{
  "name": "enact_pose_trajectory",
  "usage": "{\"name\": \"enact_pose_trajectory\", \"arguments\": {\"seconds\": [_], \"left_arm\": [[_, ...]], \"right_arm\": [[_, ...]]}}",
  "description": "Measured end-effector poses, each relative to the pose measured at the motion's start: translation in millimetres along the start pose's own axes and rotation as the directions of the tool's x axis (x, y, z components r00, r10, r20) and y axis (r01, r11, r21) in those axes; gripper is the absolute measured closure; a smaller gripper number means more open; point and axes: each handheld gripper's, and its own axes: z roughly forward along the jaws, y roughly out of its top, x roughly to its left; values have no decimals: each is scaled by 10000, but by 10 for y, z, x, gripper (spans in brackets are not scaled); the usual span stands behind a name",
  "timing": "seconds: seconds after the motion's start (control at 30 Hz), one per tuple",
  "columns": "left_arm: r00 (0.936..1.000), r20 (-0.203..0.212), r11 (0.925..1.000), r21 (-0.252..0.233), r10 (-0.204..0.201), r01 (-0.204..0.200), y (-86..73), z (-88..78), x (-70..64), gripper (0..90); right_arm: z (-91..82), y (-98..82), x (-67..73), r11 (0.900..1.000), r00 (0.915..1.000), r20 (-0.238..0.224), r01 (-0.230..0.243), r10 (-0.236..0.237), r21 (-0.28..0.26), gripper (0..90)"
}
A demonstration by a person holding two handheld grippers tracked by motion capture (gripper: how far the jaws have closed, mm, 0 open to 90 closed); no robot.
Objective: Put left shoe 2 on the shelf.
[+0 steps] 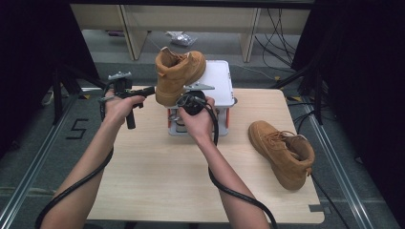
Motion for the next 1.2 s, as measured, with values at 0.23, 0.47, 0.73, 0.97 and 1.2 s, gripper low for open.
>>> {"name": "enact_pose_trajectory", "arguments": {"seconds": [0.23, 0.47, 0.73, 0.97, 1.2], "left_arm": [[10000, 42, 10000, 18, -49, 49, -1, -6, -5, 898], [10000, 83, 9999, 127, -43, 42, -4, 18, -72, 898], [9991, 409, 9997, 210, 132, -141, -23, 86, -194, 898], [9977, 651, 9992, 334, 208, -231, -48, 170, -315, 898], [9974, 666, 9990, 334, 277, -300, -51, 199, -351, 897]], "right_arm": [[-2, 28, 10, 10000, 10000, 51, 35, -35, 31, 900], [-19, 35, -26, 10000, 9996, 281, 58, -59, 34, 900], [-66, 41, -141, 10000, 9979, 645, 59, -60, 18, 900], [-108, 42, -257, 10000, 9935, 1136, -44, 35, 82, 900], [-117, 47, -321, 10000, 9916, 1289, 61, -66, 46, 900]]}}
